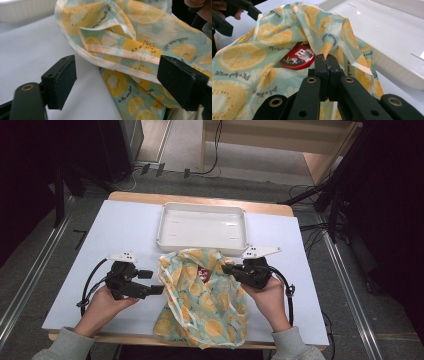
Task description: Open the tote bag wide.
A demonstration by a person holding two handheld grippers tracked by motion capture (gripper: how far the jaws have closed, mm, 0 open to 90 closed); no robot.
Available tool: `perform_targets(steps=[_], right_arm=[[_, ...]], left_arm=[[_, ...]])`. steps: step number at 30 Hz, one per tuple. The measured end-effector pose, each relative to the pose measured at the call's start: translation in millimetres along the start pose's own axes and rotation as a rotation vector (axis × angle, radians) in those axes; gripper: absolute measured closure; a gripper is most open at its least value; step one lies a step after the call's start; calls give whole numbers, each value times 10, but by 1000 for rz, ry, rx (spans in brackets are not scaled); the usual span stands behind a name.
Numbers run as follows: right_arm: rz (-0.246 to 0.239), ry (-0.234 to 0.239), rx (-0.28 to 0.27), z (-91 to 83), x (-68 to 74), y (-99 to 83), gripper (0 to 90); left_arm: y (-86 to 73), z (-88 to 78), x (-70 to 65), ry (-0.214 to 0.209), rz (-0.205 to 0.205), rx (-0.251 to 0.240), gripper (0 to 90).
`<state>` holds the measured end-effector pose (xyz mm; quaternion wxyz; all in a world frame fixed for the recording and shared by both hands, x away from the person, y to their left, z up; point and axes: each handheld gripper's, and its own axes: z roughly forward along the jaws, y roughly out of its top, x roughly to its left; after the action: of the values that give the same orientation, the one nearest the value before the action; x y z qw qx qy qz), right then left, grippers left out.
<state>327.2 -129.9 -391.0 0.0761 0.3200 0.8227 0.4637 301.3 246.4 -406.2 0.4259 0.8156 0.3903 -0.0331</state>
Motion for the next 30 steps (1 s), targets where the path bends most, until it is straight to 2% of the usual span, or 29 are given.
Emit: perform_targets(steps=[2, 7, 9, 12, 14, 18, 22, 26, 29, 30], right_arm=[[-4, -2, 3, 6, 8, -1, 900], [-7, -1, 3, 21, 17, -8, 900], [-9, -1, 2, 31, 21, -9, 900], [-18, -1, 2, 34, 31, -10, 900], [-18, -1, 1, 38, 31, -11, 900], [-20, -2, -3, 44, 38, -12, 900], [-21, -1, -4, 52, 42, -13, 900], [-20, 3, -1, 60, 50, -12, 900], [-26, 3, -1, 69, 54, -12, 900], [-24, 3, 0, 71, 58, -12, 900]], left_arm=[[-26, 27, 7, 7, 6, 15, 131], [-33, 119, -53, -60, 22, 15, 74], [-15, 177, -75, -54, 19, 22, 50], [26, 252, -75, -51, 4, 31, 66], [59, 298, -53, -47, -23, 30, 146], [108, 384, -42, -40, -38, 38, 262], [174, 397, -50, -54, -6, 26, 438], [248, 431, -50, -52, 0, 31, 517], [301, 454, -61, -52, 17, 30, 614], [315, 457, -62, -58, 30, 31, 688]])
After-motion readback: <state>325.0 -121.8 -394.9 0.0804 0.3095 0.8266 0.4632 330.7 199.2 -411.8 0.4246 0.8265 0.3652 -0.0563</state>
